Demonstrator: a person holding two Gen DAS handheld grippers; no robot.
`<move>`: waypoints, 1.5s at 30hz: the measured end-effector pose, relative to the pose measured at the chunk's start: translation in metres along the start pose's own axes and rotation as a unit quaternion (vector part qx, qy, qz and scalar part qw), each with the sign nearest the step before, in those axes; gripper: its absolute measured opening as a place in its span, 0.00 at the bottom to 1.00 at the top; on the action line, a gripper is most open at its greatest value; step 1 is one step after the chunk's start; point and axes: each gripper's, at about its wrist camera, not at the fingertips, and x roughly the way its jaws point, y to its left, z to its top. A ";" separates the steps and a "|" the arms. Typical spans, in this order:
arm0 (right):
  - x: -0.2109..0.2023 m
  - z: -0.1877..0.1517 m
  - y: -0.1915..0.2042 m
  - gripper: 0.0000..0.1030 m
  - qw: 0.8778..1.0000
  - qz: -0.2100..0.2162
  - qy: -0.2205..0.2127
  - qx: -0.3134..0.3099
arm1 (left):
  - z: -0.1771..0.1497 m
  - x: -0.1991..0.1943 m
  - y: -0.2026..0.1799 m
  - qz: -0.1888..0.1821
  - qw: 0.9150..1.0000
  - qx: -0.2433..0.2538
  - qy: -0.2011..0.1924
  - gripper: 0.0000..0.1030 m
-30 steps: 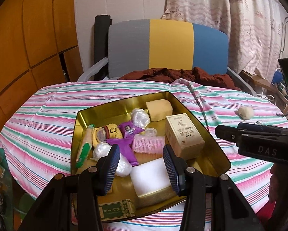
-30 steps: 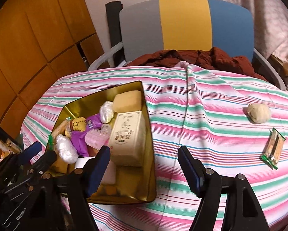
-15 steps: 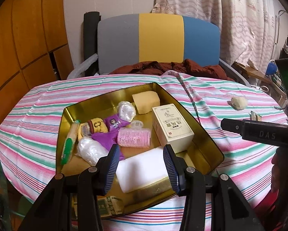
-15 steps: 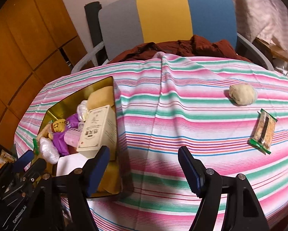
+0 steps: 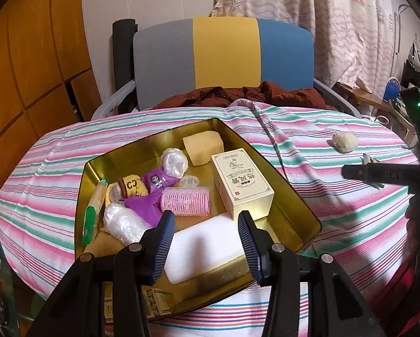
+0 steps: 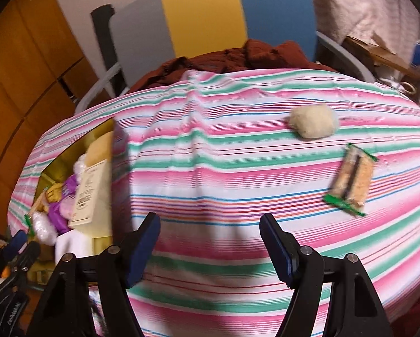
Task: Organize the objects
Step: 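Move both tools back toward the cracker packet and knit roll, then grasp the green-edged cracker packet with the right tool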
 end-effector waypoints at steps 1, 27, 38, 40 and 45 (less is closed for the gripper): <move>-0.001 0.002 -0.007 0.72 1.000 -0.005 0.000 0.004 | 0.001 0.000 0.000 0.000 1.000 0.001 0.000 0.46; 0.036 0.040 -0.182 0.82 0.975 -0.102 0.048 0.191 | 0.021 0.008 -0.042 -0.027 0.998 0.053 -0.006 0.46; 0.057 0.040 -0.177 0.84 0.976 -0.094 0.078 0.181 | 0.033 0.020 -0.081 -0.053 0.994 0.091 -0.004 0.46; 0.062 0.042 -0.174 0.84 0.977 -0.101 0.082 0.171 | 0.036 0.022 -0.087 -0.056 0.994 0.097 -0.004 0.46; 0.070 0.045 -0.168 0.71 0.979 -0.128 0.083 0.137 | 0.041 0.027 -0.101 -0.062 0.992 0.111 -0.005 0.46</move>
